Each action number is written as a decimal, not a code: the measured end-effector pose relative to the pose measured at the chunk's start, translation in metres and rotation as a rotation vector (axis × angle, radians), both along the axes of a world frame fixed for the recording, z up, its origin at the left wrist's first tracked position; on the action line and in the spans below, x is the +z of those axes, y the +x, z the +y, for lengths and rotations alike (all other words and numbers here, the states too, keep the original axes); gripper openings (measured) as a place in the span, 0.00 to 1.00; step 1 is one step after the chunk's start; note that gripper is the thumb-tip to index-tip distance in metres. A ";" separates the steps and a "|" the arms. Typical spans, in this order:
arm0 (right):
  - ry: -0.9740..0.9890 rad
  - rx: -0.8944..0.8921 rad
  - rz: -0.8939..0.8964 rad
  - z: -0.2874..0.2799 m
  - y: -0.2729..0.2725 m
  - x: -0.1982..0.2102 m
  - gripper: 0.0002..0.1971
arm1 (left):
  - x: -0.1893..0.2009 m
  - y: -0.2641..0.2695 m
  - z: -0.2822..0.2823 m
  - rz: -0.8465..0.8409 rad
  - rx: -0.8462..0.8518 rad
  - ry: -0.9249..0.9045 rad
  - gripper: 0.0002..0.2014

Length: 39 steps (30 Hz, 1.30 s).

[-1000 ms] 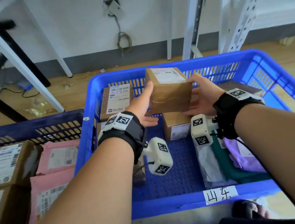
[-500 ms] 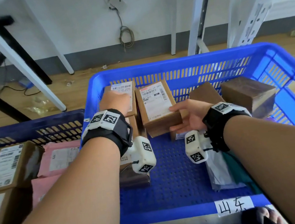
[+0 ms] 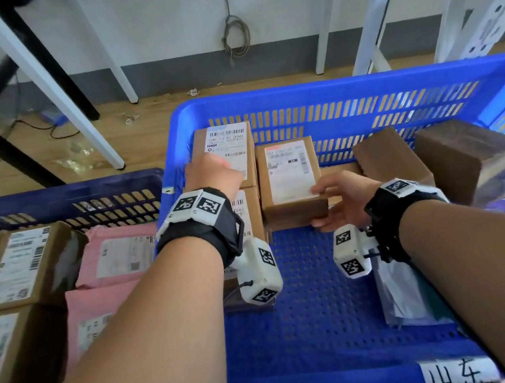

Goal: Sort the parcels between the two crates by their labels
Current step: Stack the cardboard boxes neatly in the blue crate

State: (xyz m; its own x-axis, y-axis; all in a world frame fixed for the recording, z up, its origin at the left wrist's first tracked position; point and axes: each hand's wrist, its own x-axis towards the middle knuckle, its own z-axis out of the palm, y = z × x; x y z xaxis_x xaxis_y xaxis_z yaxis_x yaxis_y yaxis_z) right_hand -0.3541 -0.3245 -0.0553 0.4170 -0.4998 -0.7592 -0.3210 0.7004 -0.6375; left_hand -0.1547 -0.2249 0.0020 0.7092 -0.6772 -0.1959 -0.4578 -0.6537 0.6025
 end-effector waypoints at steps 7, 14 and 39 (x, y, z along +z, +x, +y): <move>0.190 -0.086 -0.081 -0.010 -0.007 -0.006 0.17 | -0.002 -0.001 -0.001 0.009 0.043 -0.023 0.08; 0.010 -0.057 0.115 0.008 0.011 -0.026 0.12 | -0.003 -0.002 0.002 0.032 0.057 -0.019 0.13; -0.452 0.818 0.520 0.040 0.055 -0.052 0.26 | 0.003 -0.003 0.003 0.041 0.041 -0.052 0.06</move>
